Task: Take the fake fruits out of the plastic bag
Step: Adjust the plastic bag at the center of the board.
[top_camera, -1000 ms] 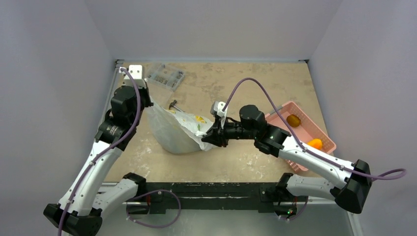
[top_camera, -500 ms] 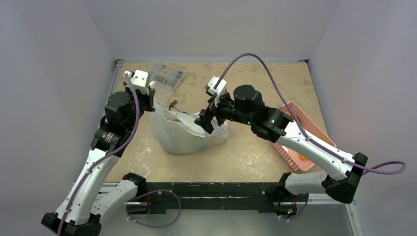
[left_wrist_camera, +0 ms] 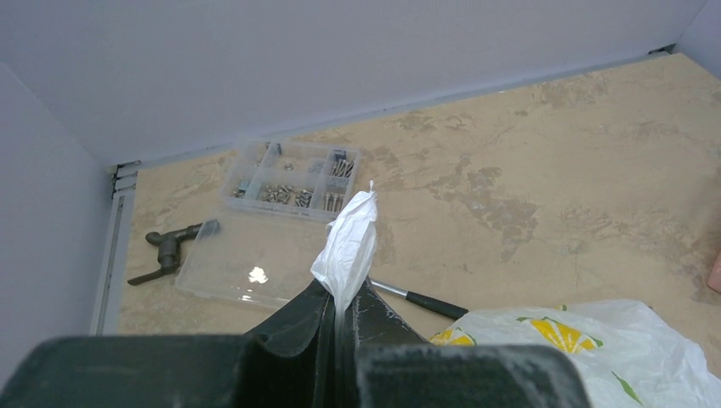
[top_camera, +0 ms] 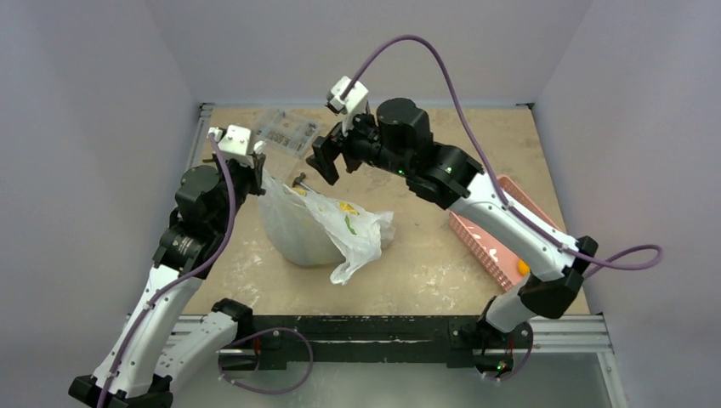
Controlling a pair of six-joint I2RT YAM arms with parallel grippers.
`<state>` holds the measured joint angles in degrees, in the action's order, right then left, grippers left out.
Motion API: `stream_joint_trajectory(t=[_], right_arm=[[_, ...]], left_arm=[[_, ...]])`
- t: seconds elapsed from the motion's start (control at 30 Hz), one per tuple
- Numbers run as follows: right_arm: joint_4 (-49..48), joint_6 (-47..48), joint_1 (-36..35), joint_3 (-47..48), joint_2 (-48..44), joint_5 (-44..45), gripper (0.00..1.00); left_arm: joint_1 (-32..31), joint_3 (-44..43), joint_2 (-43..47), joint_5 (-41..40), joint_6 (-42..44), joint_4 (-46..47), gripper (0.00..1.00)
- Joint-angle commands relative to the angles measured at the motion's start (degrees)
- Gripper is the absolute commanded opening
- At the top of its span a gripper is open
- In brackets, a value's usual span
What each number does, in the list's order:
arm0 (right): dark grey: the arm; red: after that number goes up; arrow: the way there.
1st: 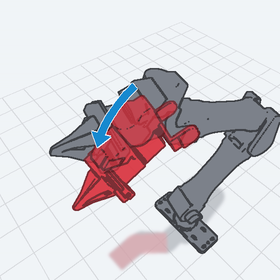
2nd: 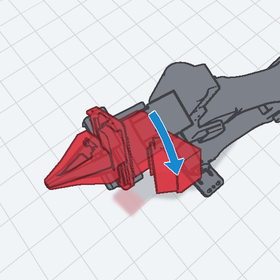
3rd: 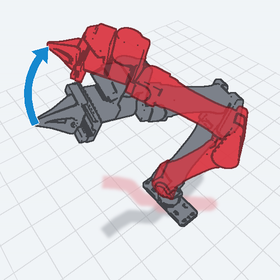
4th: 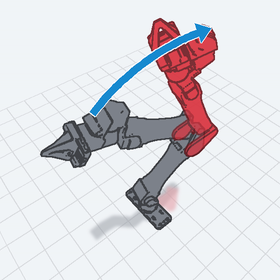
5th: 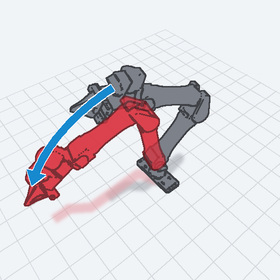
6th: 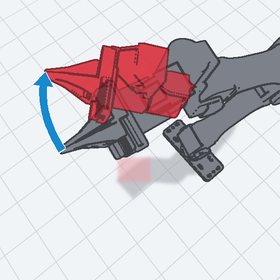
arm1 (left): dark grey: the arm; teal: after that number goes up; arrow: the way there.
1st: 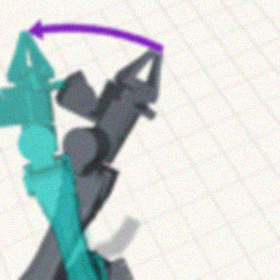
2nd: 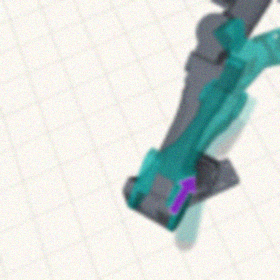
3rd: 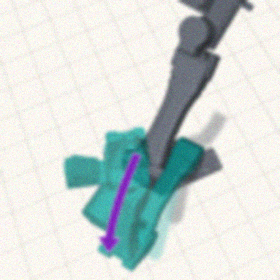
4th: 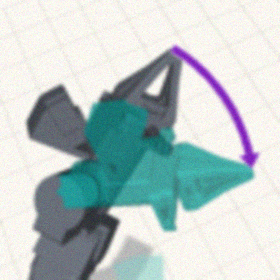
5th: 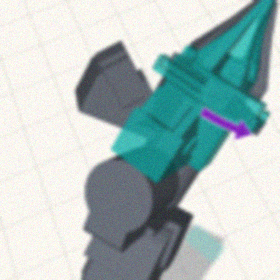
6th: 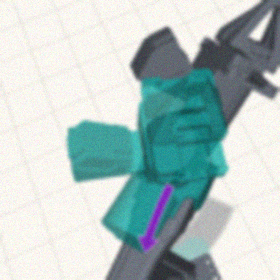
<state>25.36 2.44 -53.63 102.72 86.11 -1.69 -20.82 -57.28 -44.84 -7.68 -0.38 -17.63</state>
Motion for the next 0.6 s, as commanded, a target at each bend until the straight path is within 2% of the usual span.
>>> stream_joint_trajectory(t=[0.0,0.13,0.23,0.33,0.47,0.57], right_arm=[[3.51,-0.46,-0.24,3.81,4.67,2.47,0.85],[4.95,0.34,-0.38,3.68,8.33,-4.12,0.81],[3.63,-0.75,-1.13,-0.06,8.95,-6.09,0.77],[1.36,-1.47,-2.03,-5.43,8.6,-5.39,0.72],[-0.03,-3.96,-2.27,-10.38,8.19,-3.01,0.57],[-1.7,-5.01,-2.61,-13.67,7.44,-3.86,0.56]], left_arm=[[-1.83,0.39,0.86,-2.63,-0.97,3.91,0.0],[-2.38,-0.32,0.31,-0.97,-1.57,3.46,0.0],[-2.38,-0.53,0.04,-0.8,-1.81,3.13,0.0],[-2.38,-0.8,-0.07,-0.85,-1.88,3.14,0.0],[-2.36,-0.83,0.09,-0.3,-2.21,2.86,0.0],[-2.36,-1.08,-0.22,-0.25,-2.41,2.91,0.0]])
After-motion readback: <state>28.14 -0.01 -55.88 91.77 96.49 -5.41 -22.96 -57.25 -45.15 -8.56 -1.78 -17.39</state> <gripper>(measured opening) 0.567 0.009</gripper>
